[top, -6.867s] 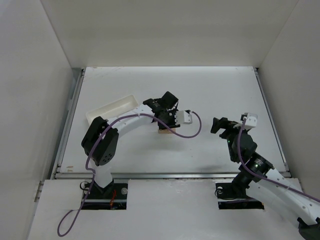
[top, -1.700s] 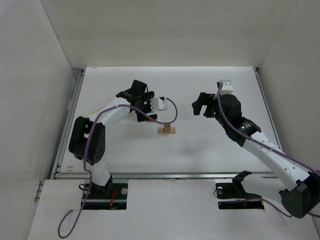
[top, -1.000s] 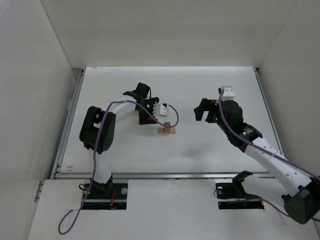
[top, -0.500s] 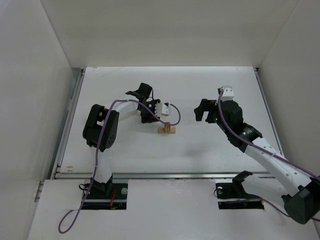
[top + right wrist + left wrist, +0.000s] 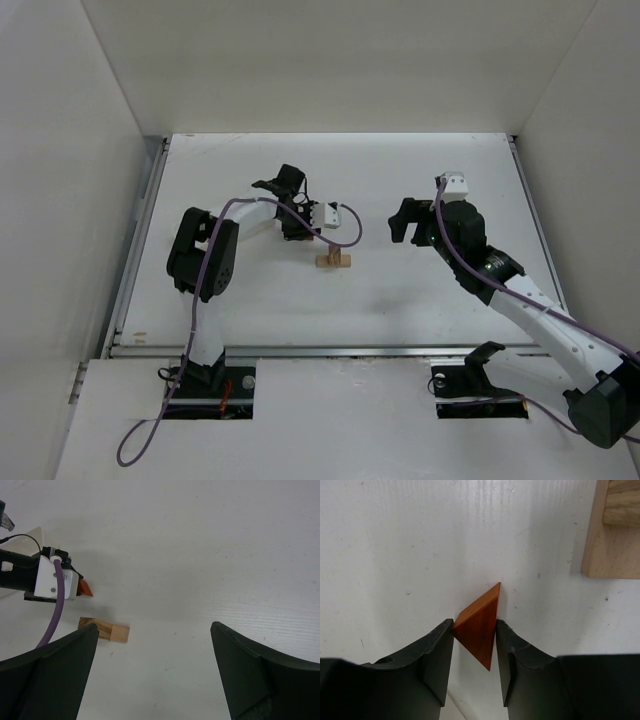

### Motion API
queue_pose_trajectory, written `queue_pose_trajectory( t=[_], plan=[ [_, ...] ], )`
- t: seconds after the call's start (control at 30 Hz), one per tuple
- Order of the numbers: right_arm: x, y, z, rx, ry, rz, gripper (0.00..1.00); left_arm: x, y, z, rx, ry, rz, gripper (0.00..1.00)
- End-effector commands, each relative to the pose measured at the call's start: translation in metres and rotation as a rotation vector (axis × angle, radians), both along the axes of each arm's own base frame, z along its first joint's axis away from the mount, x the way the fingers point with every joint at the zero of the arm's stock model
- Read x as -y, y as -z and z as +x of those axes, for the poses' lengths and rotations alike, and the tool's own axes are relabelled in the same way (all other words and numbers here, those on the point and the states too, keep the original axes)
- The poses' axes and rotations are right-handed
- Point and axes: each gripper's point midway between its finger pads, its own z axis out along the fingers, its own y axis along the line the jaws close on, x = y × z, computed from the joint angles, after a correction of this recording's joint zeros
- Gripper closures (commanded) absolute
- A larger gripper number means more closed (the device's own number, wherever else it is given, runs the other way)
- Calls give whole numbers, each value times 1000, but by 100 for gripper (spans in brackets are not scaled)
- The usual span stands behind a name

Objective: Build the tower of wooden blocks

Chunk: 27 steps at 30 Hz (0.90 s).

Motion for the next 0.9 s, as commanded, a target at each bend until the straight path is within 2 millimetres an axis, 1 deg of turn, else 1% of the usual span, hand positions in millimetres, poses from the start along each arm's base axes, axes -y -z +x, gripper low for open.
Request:
queue_pose_trajectory(
  t=[0.0,0.07,0.1,0.13,0.2,0.23,0.27,0.3,0.33,0.37,0.47,0.5,0.53,0.57,0.63,0.67,0.7,0.73,0.77,0.8,0.83,0.87],
  plan=[
    [2,-18,5,63,12,19,0,3,-17,-4,6,-14,-28,68],
    [2,-18,5,63,12,19,0,2,-25,-1,15,-79,-44,72],
    [2,-18,5,63,12,19,0,-2,-22,-6,2,-102,-30,75],
    [3,-22,4,72,12,25,0,-2,-31,-2,36,-120,-46,77],
    [4,-25,3,80,13,30,0,-4,-38,-1,63,-162,-60,80],
    [4,-25,3,80,13,30,0,-9,-47,4,125,-191,-67,85],
    [4,-25,3,80,13,30,0,-12,-51,5,152,-213,-70,87],
    [4,-25,3,80,13,30,0,-16,-60,9,205,-249,-83,88],
    [2,-24,3,79,4,32,0,-21,-54,6,195,-267,-64,90],
    [0,-24,2,77,-6,35,0,-21,-70,13,254,-284,-92,91],
    [-3,-24,0,74,-27,41,0,-29,-83,18,326,-345,-98,91],
    [-4,-31,2,90,-27,50,0,-31,-89,21,345,-368,-103,92],
    [-7,-31,1,87,-43,54,0,-35,-90,21,359,-379,-96,92],
    [-8,-35,0,94,-52,61,0,-40,-94,23,381,-400,-79,92],
    [-16,-47,-2,109,-94,84,0,-46,-116,27,453,-396,-75,92],
    [-21,-45,0,97,-110,84,0,-50,-120,26,474,-393,-63,92],
    [-23,-43,0,78,-129,83,0,-54,-145,30,551,-402,-72,92],
    [-26,-53,1,87,-141,92,0,-57,-156,31,601,-388,-66,92],
    [-30,-58,3,90,-155,98,0,-60,-168,31,644,-383,-69,92],
    [-31,-55,6,71,-160,94,0,-65,-184,25,699,-379,-82,92],
    [-38,-68,6,87,-196,113,0,-65,-200,25,763,-375,-110,92],
    [-39,-73,8,92,-208,122,0,-65,-208,22,804,-345,-116,92]
  ],
)
